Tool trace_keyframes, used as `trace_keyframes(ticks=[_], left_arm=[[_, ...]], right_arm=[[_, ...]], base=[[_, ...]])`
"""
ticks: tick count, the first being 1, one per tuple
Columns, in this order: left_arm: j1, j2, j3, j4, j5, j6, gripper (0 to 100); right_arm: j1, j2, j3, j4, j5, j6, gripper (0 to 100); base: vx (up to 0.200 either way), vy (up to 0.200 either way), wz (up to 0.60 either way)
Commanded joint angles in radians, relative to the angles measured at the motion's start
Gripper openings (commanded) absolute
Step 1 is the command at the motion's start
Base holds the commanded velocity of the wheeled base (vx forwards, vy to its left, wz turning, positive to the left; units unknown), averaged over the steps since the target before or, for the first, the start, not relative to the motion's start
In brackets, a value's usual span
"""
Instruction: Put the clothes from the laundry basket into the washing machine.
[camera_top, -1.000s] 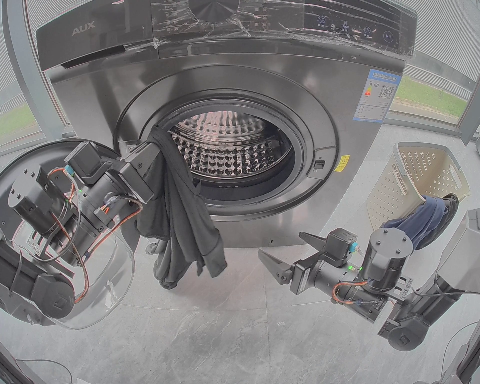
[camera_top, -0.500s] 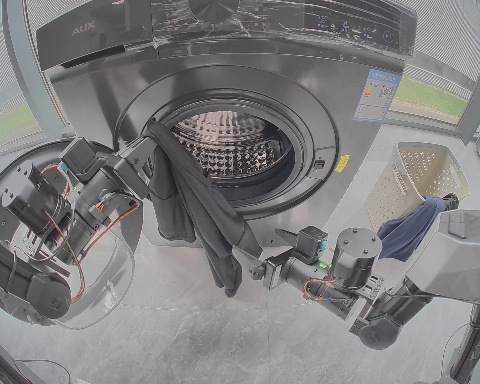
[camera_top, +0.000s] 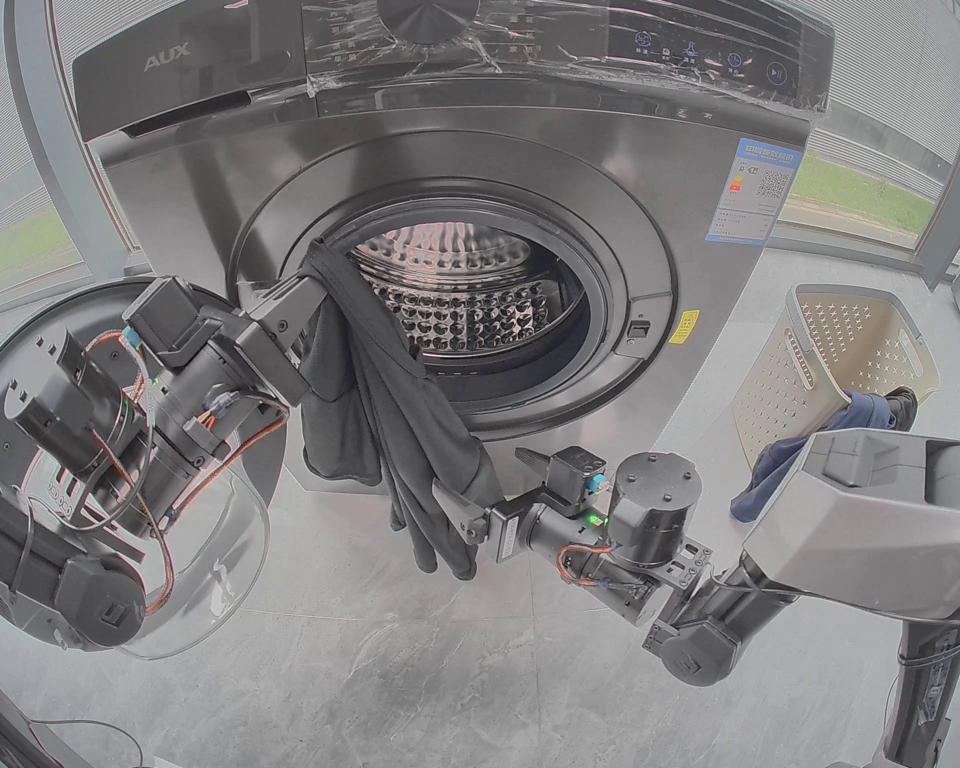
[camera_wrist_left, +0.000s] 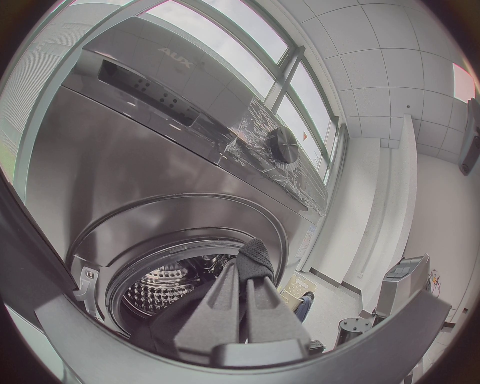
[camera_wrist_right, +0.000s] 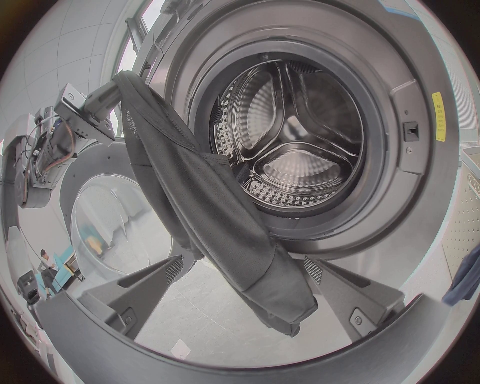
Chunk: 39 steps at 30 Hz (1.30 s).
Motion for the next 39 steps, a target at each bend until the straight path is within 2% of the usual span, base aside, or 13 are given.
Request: trace_keyframes(ticks=[1,10,17,18,24,29,37,38,39], left_arm=[[-0.007,0.0,0.0,-0.001,0.002,0.0,0],[-0.01,-0.006,0.005,-0.001,0.002,0.0,0],[-0.01,-0.006,0.005,-0.001,0.002,0.0,0],[-0.009,-0.006,0.005,-0.001,0.002,-0.001,0],[-0.004,-0.003,0.006,-0.001,0.002,-0.001,0],[-0.004,0.001,0.008,-0.001,0.002,-0.001,0],[0.01,0.004,0.011,0.001,0.002,-0.001,0],[0.01,0.004,0.011,0.001,0.002,-0.001,0],[0.034,0.006,0.02,0.001,-0.005,0.0,0]], right_arm=[[-0.01,0.075,-0.076,0.002,0.009,-0.005,100],[-0.001,0.146,-0.185,0.012,0.014,-0.007,100],[-0.022,0.185,-0.26,0.004,0.012,-0.008,100],[-0.024,0.187,-0.272,0.004,0.011,-0.008,0],[-0.031,0.176,-0.269,0.002,0.012,-0.008,0],[-0.031,0.115,-0.214,0.001,0.012,-0.008,0],[-0.065,-0.089,-0.036,0.009,0.002,-0.013,0],[-0.065,-0.089,-0.036,0.009,0.002,-0.013,0],[-0.073,-0.163,0.019,0.009,-0.004,-0.012,0]], base=[[0.0,0.0,0.0],[0.0,0.0,0.0],[0.0,0.0,0.0],[0.0,0.0,0.0],[0.0,0.0,0.0],[0.0,0.0,0.0],[0.0,0.0,0.0],[0.0,0.0,0.0],[0.0,0.0,0.0]])
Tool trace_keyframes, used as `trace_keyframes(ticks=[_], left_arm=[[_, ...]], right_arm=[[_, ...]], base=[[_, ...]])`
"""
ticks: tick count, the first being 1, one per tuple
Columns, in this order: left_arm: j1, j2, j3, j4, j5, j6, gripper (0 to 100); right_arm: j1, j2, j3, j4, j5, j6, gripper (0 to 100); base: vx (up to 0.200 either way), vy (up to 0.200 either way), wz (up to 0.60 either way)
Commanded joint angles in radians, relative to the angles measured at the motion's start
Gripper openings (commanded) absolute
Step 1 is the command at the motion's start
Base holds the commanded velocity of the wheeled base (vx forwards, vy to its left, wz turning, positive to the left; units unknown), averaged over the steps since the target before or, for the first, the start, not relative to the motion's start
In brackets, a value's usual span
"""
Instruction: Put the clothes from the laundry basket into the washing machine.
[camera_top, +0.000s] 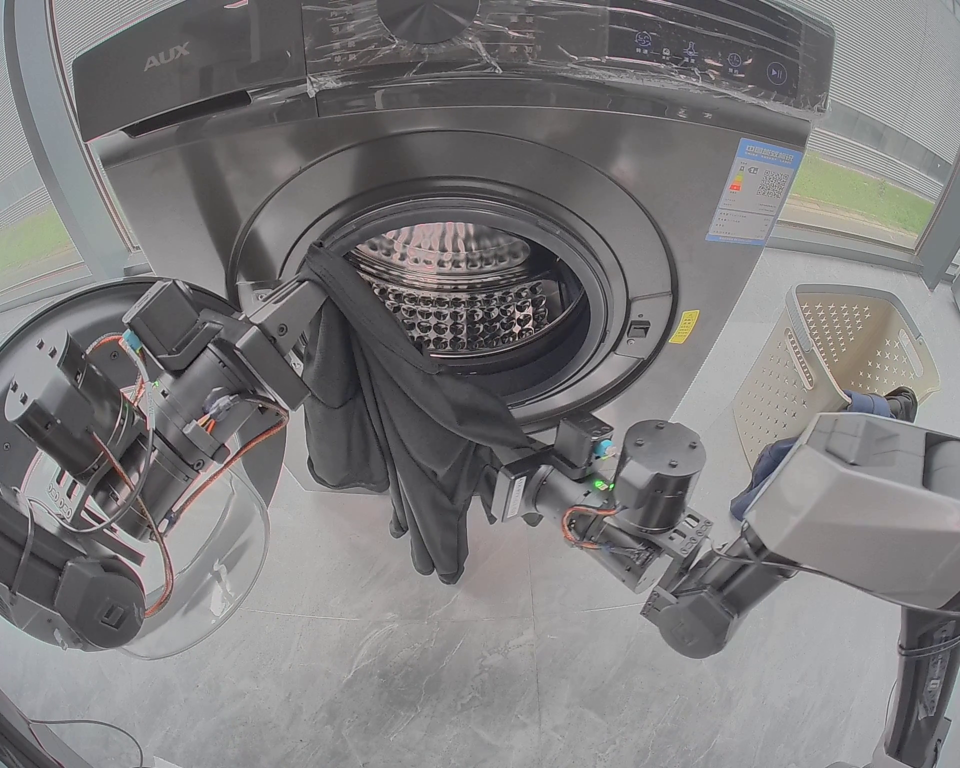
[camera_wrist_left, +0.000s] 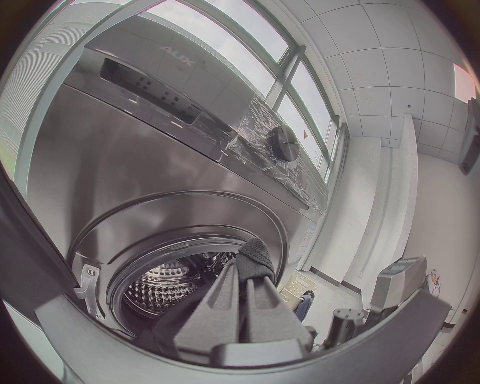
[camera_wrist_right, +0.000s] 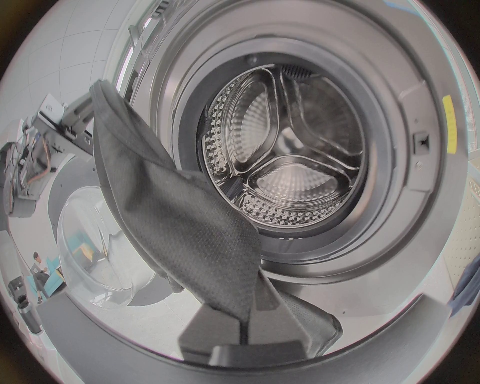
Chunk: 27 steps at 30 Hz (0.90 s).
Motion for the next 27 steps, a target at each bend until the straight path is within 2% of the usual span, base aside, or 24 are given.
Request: trace_keyframes(ticks=[1,7,13,18,27], left_arm=[[0.052,0.008,0.021,0.0,-0.011,0.001,0],[0.083,-0.006,0.03,0.002,-0.012,-0.001,0],[0.081,-0.051,0.082,0.002,-0.012,-0.001,0],[0.078,-0.086,0.107,0.0,-0.008,0.001,0],[0.077,-0.085,0.116,0.002,0.003,0.012,0]], right_arm=[[-0.045,-0.22,0.149,0.003,-0.019,-0.001,0],[-0.149,-0.37,0.246,-0.007,-0.011,0.002,0],[-0.152,-0.484,0.304,-0.082,-0.013,0.028,0],[-0.155,-0.565,0.329,-0.098,-0.011,0.036,0],[-0.147,-0.587,0.263,-0.098,-0.022,0.036,0]], base=[[0.0,0.0,0.0],[0.0,0.0,0.0],[0.0,0.0,0.0],[0.0,0.0,0.0],[0.0,0.0,0.0]])
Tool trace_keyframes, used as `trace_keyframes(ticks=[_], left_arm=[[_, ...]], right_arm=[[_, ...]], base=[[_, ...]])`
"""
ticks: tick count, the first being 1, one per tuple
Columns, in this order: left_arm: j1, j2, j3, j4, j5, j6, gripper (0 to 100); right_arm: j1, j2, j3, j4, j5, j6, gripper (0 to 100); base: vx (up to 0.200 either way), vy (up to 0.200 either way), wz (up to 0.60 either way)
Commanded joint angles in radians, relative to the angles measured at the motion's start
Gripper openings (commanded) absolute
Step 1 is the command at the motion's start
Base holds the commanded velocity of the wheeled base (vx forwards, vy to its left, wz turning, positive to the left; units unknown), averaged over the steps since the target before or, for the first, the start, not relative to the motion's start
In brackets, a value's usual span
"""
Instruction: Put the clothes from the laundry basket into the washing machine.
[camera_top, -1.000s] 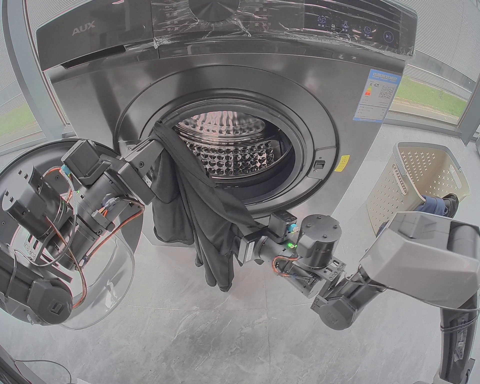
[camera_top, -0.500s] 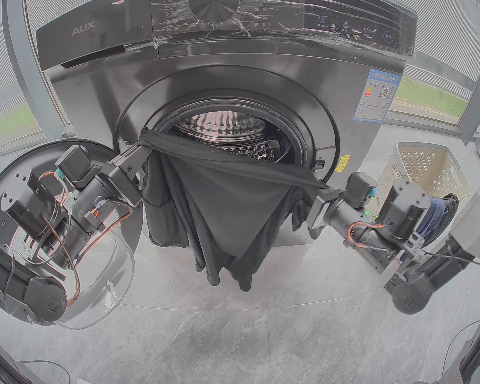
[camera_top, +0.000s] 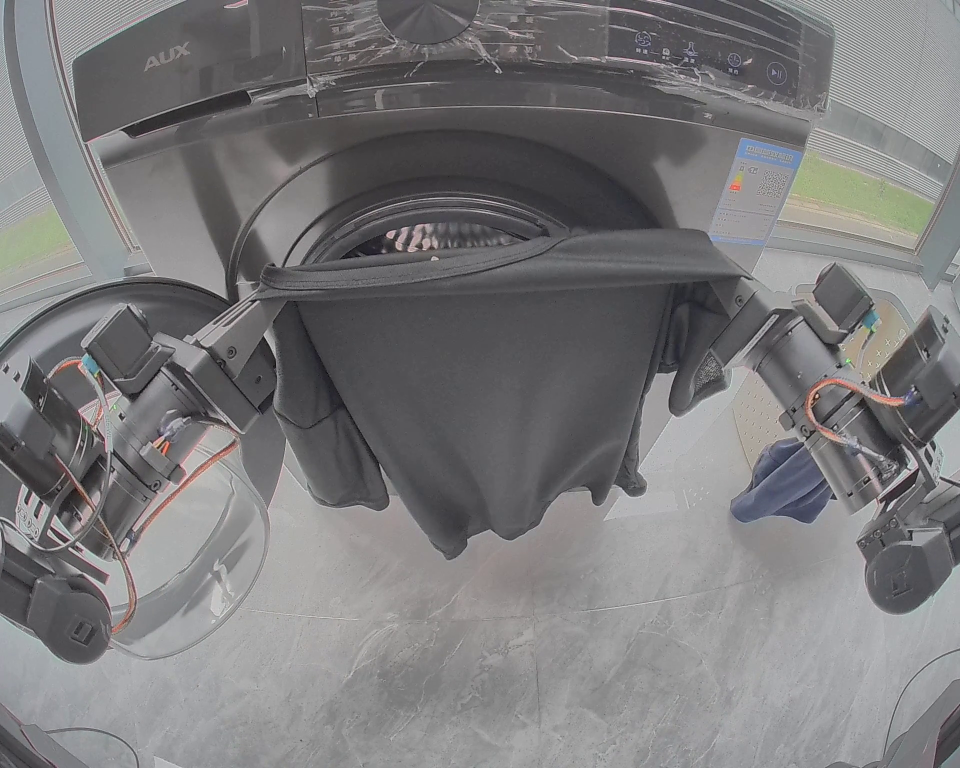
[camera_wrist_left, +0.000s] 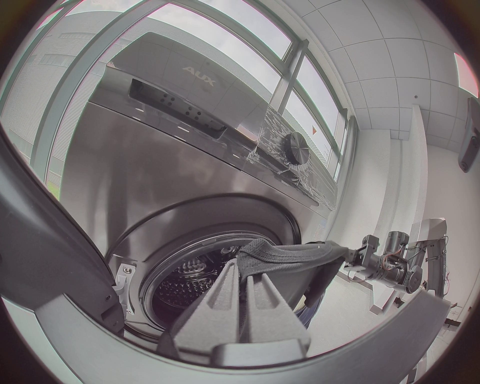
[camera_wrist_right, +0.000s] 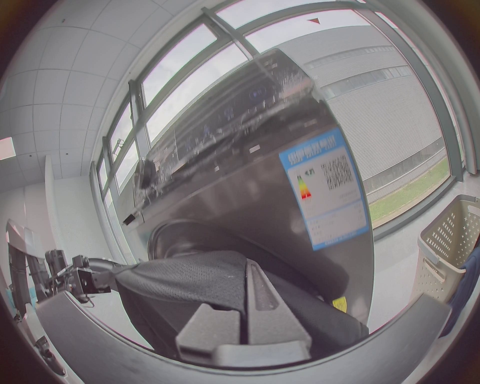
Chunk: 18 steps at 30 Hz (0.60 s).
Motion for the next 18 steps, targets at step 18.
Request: trace_keyframes(ticks=[18], left_arm=[[-0.002,-0.009,-0.006,0.0,0.002,-0.001,0]], right_arm=[[0.006,-0.033,-0.016,0.0,-0.004,0.008,0]], base=[[0.0,0.0,0.0]])
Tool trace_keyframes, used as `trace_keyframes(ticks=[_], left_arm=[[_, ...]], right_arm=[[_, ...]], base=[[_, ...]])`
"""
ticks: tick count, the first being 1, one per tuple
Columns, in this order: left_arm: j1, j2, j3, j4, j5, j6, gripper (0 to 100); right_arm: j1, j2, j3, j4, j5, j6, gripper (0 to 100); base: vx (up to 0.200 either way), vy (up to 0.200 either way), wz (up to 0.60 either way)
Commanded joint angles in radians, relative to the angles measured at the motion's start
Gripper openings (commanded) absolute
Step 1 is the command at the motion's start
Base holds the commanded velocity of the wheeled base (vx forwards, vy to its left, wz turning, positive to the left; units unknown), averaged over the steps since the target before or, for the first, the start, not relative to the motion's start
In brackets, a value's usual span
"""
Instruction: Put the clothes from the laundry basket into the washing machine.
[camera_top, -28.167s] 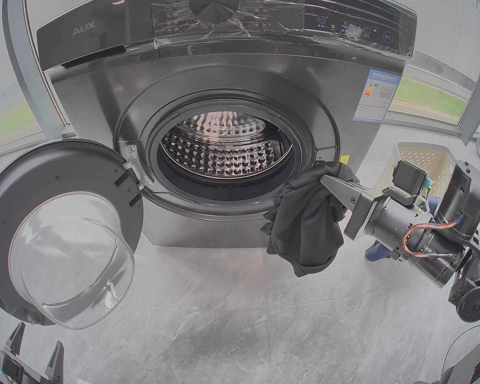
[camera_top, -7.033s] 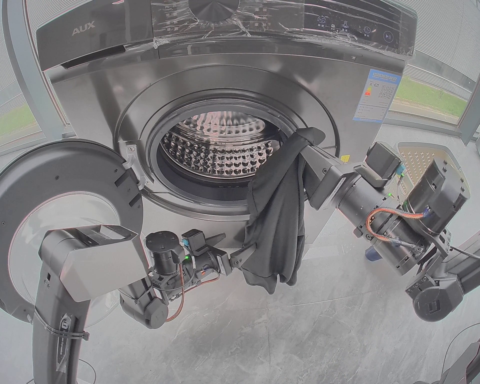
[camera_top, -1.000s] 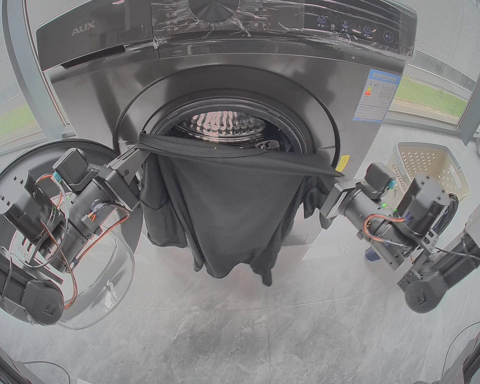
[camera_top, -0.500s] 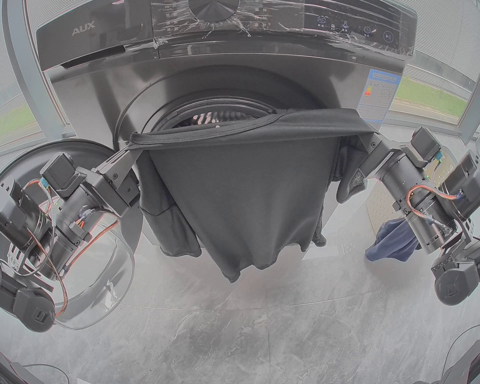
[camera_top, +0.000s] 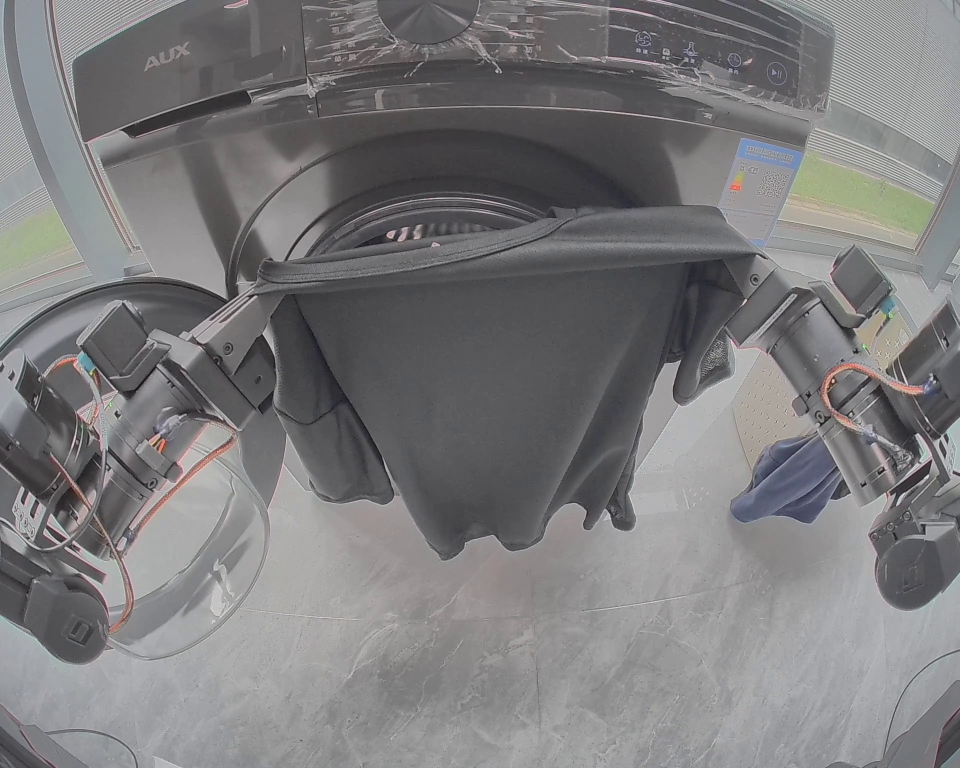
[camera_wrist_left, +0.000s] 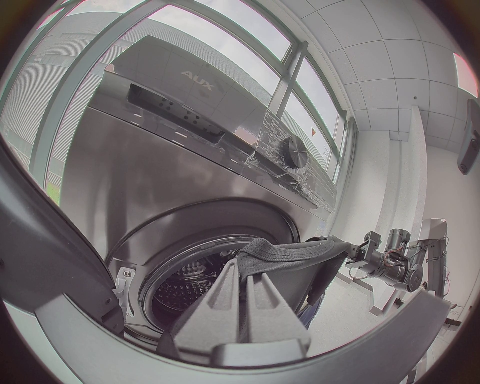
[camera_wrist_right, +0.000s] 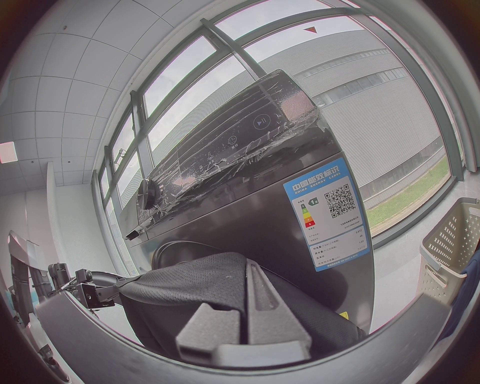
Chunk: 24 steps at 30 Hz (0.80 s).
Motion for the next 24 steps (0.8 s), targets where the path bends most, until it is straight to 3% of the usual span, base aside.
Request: trace_keyframes(ticks=[1,24], left_arm=[[0.0,0.001,-0.006,-0.001,0.0,-0.001,0],[-0.012,-0.013,0.005,-0.001,0.002,0.001,0]], right_arm=[[0.001,-0.002,-0.002,-0.001,0.0,0.0,0],[-0.001,-0.036,0.034,0.004,-0.002,0.009,0]], base=[[0.0,0.0,0.0],[0.0,0.0,0.0]])
